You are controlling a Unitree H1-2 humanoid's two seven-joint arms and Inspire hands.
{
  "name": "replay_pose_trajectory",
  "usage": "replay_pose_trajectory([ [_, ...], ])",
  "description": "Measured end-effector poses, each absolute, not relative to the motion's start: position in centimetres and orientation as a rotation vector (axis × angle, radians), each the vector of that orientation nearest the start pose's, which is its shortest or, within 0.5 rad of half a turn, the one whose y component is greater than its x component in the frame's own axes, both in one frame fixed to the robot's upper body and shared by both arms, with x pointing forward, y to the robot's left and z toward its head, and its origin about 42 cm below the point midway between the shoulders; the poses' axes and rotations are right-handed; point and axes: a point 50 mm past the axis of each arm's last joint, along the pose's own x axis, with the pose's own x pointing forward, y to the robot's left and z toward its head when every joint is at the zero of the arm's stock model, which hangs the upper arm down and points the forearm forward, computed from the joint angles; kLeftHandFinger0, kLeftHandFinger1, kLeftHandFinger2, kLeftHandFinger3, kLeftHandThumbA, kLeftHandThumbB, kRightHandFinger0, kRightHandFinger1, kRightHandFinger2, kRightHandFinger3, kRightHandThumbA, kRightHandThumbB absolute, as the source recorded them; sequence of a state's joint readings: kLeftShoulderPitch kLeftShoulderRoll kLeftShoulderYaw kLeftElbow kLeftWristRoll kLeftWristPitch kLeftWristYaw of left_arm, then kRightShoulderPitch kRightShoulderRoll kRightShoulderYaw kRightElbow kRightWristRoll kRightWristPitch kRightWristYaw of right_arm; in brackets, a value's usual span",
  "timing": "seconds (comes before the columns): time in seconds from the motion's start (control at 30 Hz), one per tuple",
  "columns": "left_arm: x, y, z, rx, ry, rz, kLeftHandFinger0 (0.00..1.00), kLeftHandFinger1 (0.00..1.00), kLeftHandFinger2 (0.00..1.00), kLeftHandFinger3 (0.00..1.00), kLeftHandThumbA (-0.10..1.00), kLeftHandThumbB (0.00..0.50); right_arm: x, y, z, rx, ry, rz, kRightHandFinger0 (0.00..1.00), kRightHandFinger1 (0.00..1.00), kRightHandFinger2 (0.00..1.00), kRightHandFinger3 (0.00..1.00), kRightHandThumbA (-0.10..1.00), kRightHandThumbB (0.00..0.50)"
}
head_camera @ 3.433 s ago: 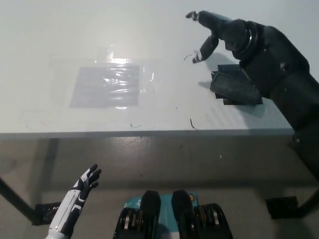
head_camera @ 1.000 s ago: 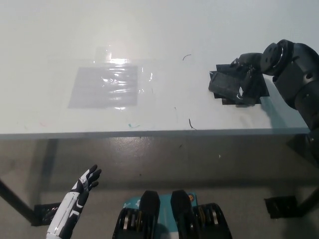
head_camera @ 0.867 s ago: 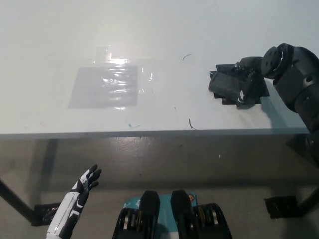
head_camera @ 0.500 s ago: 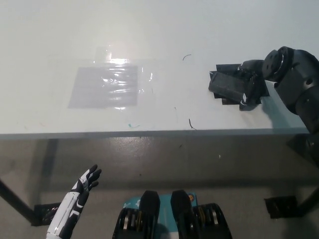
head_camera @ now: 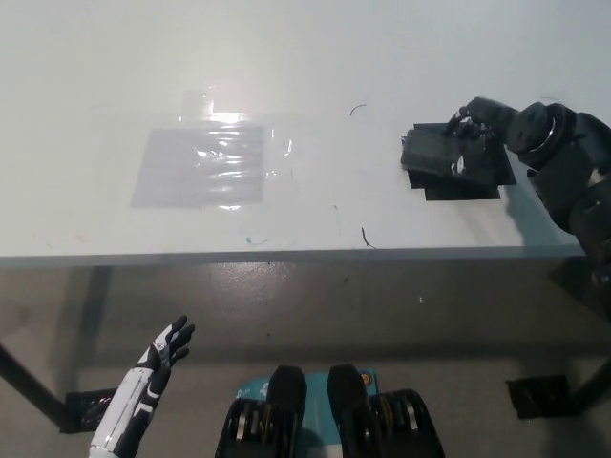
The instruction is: A whiteboard eraser is kept on the black marked spot on the table infront of the robot and the robot uses its right hand to swipe it back and forth on the table twice to clean it
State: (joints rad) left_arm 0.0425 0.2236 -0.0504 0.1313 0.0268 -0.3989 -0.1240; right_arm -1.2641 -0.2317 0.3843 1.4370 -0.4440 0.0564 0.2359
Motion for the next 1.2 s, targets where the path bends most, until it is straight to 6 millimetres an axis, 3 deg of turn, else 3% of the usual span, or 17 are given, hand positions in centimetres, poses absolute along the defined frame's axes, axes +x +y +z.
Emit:
replay_pose_trajectory([
  [0.13, 26.2, 26.9, 7.9, 0.255, -0.204, -0.205, 1.0, 1.0, 1.0, 1.0, 1.0, 0.34, 58.8, -21.8, 27.3, -1.042, 0.285, 0.263, 0.29, 0.37, 0.38, 0.21, 0.64, 0.3],
  [0.17, 26.2, 27.0, 8.0, 0.256, -0.205, -0.206, 1.0, 1.0, 1.0, 1.0, 1.0, 0.339, 58.9, -21.8, 27.4, -1.043, 0.267, 0.244, 0.19, 0.32, 0.37, 0.21, 0.62, 0.298],
  [0.23, 26.3, 27.0, 8.0, 0.259, -0.206, -0.208, 1.0, 1.0, 1.0, 1.0, 1.0, 0.337, 58.9, -21.8, 27.6, -1.043, 0.246, 0.228, 0.21, 0.39, 0.46, 0.27, 0.61, 0.298],
  [0.27, 26.3, 27.0, 8.1, 0.26, -0.207, -0.209, 1.0, 1.0, 1.0, 1.0, 1.0, 0.336, 58.9, -21.8, 27.6, -1.044, 0.236, 0.22, 0.34, 0.53, 0.56, 0.38, 0.57, 0.277],
  [0.4, 26.5, 27.1, 8.2, 0.264, -0.213, -0.216, 1.0, 1.0, 1.0, 1.0, 1.0, 0.339, 59.0, -21.8, 27.9, -1.047, 0.198, 0.196, 0.4, 0.57, 0.59, 0.45, 0.55, 0.261],
  [0.43, 26.5, 27.1, 8.3, 0.265, -0.214, -0.217, 1.0, 1.0, 1.0, 1.0, 1.0, 0.342, 59.0, -21.8, 27.9, -1.049, 0.194, 0.194, 0.44, 0.63, 0.64, 0.54, 0.53, 0.255],
  [0.47, 26.6, 27.1, 8.3, 0.265, -0.214, -0.218, 1.0, 1.0, 1.0, 1.0, 1.0, 0.343, 59.0, -21.8, 27.9, -1.05, 0.193, 0.192, 0.35, 0.53, 0.56, 0.48, 0.5, 0.262],
  [0.53, 26.6, 27.0, 8.3, 0.265, -0.215, -0.221, 1.0, 1.0, 1.0, 1.0, 1.0, 0.345, 59.0, -21.8, 27.9, -1.056, 0.187, 0.184, 0.25, 0.49, 0.56, 0.42, 0.47, 0.261],
  [0.57, 26.6, 27.0, 8.3, 0.265, -0.215, -0.222, 1.0, 1.0, 1.0, 1.0, 1.0, 0.349, 59.0, -21.9, 28.0, -1.056, 0.185, 0.183, 0.37, 0.67, 0.69, 0.41, 0.49, 0.261],
  [0.6, 26.6, 27.0, 8.3, 0.265, -0.215, -0.222, 1.0, 1.0, 1.0, 1.0, 1.0, 0.349, 59.0, -21.9, 28.0, -1.06, 0.184, 0.182, 0.44, 0.73, 0.72, 0.44, 0.5, 0.253],
  [0.7, 26.6, 27.0, 8.3, 0.266, -0.216, -0.223, 1.0, 1.0, 1.0, 1.0, 1.0, 0.336, 59.0, -21.8, 27.9, -1.106, 0.183, 0.191, 0.47, 0.74, 0.77, 0.54, 0.48, 0.232],
  [0.77, 26.7, 27.0, 8.4, 0.266, -0.217, -0.223, 1.0, 1.0, 1.0, 1.0, 1.0, 0.337, 59.0, -21.7, 27.8, -1.143, 0.187, 0.198, 0.42, 0.67, 0.72, 0.55, 0.46, 0.225],
  [0.8, 26.7, 27.0, 8.4, 0.266, -0.217, -0.223, 1.0, 1.0, 1.0, 1.0, 1.0, 0.34, 59.0, -21.7, 27.7, -1.157, 0.188, 0.202, 0.57, 0.75, 0.78, 0.72, 0.48, 0.226],
  [0.9, 26.7, 27.0, 8.4, 0.266, -0.217, -0.225, 1.0, 1.0, 1.0, 1.0, 1.0, 0.352, 58.9, -21.6, 27.5, -1.203, 0.193, 0.214, 0.52, 0.65, 0.65, 0.65, 0.46, 0.23],
  [0.93, 26.7, 27.0, 8.4, 0.266, -0.216, -0.227, 1.0, 1.0, 1.0, 1.0, 1.0, 0.344, 58.8, -21.5, 27.1, -1.231, 0.198, 0.223, 0.62, 0.75, 0.74, 0.73, 0.45, 0.265],
  [1.03, 26.7, 27.0, 8.6, 0.267, -0.22, -0.23, 1.0, 1.0, 1.0, 1.0, 1.0, 0.335, 58.4, -21.4, 25.9, -1.258, 0.214, 0.241, 0.95, 1.0, 1.0, 1.0, 0.5, 0.229],
  [1.2, 26.6, 27.0, 8.5, 0.267, -0.217, -0.231, 1.0, 1.0, 1.0, 1.0, 1.0, 0.342, 57.5, -21.2, 23.2, -1.289, 0.258, 0.28, 1.0, 1.0, 1.0, 1.0, 0.51, 0.218],
])
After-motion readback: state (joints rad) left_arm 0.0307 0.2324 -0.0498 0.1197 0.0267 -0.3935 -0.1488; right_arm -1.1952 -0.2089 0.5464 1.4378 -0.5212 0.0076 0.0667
